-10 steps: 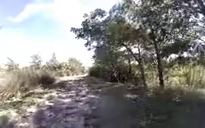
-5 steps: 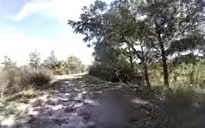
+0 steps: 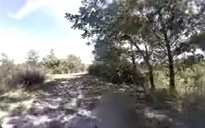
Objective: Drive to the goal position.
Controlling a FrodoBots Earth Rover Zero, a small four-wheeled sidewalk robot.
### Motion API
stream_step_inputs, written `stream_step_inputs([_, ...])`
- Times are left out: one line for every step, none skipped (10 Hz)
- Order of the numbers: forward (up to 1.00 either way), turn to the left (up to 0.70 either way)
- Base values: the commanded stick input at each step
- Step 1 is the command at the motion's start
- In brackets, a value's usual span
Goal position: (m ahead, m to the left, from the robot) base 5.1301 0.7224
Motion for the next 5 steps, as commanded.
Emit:
stream_step_inputs([0.85,0.00])
stream_step_inputs([0.85,0.00])
stream_step_inputs([0.85,0.00])
stream_step_inputs([0.85,0.00])
stream_step_inputs([0.85,0.00])
